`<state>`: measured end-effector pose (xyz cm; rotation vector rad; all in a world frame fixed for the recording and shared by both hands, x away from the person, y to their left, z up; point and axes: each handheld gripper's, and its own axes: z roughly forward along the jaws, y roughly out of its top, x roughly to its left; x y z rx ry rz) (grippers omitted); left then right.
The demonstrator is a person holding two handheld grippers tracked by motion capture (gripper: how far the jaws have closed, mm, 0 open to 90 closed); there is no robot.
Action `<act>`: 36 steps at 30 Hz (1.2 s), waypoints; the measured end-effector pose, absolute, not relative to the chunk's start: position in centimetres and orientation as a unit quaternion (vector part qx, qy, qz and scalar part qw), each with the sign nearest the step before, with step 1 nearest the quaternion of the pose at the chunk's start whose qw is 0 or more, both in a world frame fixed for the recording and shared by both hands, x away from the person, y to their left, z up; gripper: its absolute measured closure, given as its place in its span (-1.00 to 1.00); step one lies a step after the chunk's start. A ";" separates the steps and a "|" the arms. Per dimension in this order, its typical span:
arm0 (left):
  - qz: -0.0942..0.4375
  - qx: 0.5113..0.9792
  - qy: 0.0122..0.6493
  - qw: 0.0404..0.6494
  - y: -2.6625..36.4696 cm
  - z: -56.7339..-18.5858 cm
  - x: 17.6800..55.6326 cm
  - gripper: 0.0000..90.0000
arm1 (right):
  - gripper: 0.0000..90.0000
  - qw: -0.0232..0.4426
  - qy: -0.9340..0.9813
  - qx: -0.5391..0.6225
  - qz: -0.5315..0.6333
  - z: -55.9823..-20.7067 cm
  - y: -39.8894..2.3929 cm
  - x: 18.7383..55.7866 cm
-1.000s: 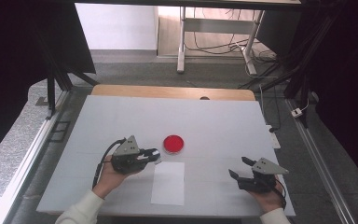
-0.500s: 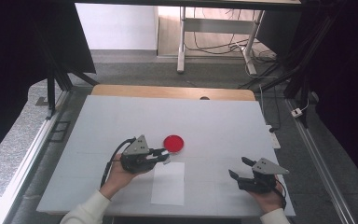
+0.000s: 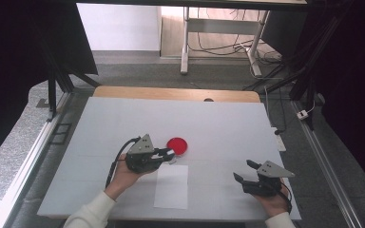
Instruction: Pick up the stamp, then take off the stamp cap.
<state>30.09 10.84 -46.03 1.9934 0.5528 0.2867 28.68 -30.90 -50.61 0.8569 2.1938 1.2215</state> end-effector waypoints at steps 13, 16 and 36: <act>0.116 0.827 0.228 0.501 10.7 -46.2 30.2 0.67 | -0.44 0.261 0.790 0.305 0.463 -50.4 -30.5 28.1; 0.116 0.827 0.230 0.499 10.6 -46.3 30.4 0.67 | -0.43 0.257 0.790 0.304 0.466 -50.3 -30.3 28.0; 0.111 0.827 0.236 0.499 10.5 -46.6 30.7 0.67 | -0.37 0.254 0.784 0.317 0.469 -50.5 -27.0 28.0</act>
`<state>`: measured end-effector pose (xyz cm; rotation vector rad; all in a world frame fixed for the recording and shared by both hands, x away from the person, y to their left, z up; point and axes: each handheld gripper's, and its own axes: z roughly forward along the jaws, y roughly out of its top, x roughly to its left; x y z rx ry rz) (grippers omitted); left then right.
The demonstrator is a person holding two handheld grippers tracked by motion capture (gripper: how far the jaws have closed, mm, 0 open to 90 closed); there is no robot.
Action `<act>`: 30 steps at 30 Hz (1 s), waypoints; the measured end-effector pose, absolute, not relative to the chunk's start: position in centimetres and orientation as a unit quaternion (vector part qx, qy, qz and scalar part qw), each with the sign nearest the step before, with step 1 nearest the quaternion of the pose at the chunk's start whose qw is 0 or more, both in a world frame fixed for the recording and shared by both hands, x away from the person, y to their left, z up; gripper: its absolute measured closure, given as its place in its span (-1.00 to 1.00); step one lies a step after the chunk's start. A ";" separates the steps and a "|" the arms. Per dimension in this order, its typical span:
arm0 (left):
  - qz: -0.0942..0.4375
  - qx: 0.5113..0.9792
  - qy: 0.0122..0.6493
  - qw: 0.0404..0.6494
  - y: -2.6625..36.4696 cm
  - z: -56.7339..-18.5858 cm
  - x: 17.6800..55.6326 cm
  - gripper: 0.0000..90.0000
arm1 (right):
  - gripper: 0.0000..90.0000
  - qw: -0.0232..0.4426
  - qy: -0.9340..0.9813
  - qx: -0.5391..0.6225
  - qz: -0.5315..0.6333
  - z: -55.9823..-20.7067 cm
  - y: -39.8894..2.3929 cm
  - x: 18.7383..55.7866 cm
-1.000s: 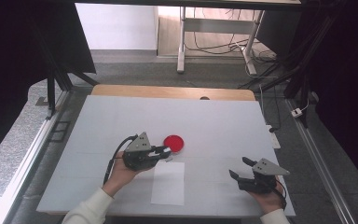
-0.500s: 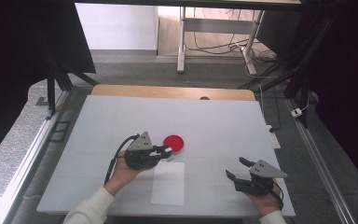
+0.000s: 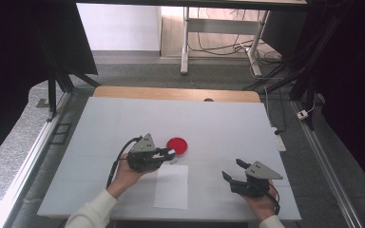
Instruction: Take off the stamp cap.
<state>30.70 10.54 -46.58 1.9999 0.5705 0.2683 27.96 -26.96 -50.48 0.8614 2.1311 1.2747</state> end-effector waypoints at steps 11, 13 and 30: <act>0.113 0.825 0.237 0.500 10.5 -46.6 30.7 0.67 | -0.36 0.255 0.785 0.309 0.472 -50.9 -24.9 28.3; 0.113 0.825 0.237 0.500 10.5 -46.6 30.7 0.67 | -0.34 0.262 0.786 0.300 0.473 -50.9 -24.5 28.2; 0.113 0.825 0.239 0.500 10.4 -46.7 30.8 0.67 | -0.34 0.247 0.797 0.282 0.473 -51.2 -21.9 28.2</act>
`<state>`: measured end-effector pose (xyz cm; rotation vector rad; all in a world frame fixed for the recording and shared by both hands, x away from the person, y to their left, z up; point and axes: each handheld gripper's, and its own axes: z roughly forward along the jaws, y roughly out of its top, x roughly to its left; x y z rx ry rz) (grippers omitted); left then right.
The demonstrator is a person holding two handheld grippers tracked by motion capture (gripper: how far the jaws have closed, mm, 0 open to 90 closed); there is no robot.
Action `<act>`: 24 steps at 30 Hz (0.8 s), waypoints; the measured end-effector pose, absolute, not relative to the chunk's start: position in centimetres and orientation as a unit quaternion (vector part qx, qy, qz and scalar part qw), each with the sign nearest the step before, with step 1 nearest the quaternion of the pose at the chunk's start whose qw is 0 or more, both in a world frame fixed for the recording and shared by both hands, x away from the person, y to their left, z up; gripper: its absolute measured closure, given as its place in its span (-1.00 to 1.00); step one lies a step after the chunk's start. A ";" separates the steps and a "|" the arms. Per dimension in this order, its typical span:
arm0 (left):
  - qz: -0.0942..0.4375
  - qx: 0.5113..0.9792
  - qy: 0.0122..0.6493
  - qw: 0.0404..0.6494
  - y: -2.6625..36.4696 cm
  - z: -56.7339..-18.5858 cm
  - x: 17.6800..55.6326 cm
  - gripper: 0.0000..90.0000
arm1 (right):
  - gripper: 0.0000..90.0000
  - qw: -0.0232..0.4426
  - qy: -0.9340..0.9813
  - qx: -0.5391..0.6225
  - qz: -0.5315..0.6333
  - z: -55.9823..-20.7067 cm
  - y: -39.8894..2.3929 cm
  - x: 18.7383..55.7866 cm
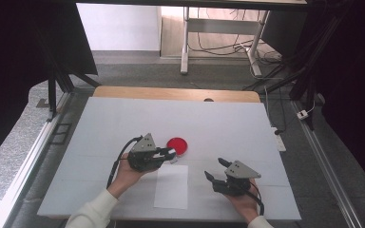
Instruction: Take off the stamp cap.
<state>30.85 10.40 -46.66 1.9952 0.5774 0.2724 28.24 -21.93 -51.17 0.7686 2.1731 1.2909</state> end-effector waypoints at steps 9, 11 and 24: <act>0.112 0.825 0.238 0.501 10.3 -46.6 30.8 0.67 | -0.34 0.245 0.802 0.273 0.472 -51.3 -20.9 28.2; 0.112 0.824 0.238 0.501 10.2 -46.7 30.9 0.67 | -0.34 0.244 0.803 0.272 0.471 -51.3 -20.7 28.1; 0.113 0.823 0.238 0.503 10.1 -46.6 31.0 0.67 | -0.33 0.245 0.803 0.262 0.476 -51.0 -19.4 28.0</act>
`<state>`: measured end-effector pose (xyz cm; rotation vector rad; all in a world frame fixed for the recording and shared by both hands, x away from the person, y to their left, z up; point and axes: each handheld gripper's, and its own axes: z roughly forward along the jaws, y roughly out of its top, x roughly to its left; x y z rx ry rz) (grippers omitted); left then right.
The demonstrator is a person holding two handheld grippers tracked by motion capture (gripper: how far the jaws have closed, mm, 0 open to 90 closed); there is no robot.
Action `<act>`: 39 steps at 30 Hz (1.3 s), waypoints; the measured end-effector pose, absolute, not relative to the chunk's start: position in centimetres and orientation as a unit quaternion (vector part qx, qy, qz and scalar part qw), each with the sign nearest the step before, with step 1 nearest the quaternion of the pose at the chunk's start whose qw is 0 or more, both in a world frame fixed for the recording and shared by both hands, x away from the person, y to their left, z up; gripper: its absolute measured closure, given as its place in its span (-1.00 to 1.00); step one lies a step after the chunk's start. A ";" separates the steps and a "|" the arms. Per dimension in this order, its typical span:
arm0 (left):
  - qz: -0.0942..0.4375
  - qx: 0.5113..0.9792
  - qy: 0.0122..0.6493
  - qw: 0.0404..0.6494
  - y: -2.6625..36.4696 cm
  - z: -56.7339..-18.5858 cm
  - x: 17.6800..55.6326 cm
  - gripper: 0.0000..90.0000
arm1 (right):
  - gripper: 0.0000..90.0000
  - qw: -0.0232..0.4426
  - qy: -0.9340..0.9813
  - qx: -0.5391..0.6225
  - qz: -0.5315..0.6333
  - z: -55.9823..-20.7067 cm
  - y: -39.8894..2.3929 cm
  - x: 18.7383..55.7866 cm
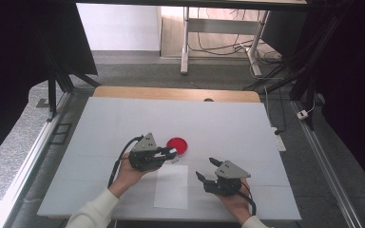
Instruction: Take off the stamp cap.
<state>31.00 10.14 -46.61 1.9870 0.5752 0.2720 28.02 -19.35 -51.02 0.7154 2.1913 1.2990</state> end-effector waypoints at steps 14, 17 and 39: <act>0.112 0.823 0.239 0.503 9.9 -46.7 31.2 0.67 | -0.32 0.238 0.804 0.256 0.481 -51.1 -17.8 28.2; 0.111 0.825 0.240 0.500 9.9 -46.8 31.2 0.67 | -0.32 0.234 0.805 0.256 0.482 -51.1 -17.3 28.3; 0.112 0.811 0.255 0.514 9.7 -46.1 31.5 0.67 | -0.31 0.215 0.805 0.261 0.488 -50.0 -14.9 29.1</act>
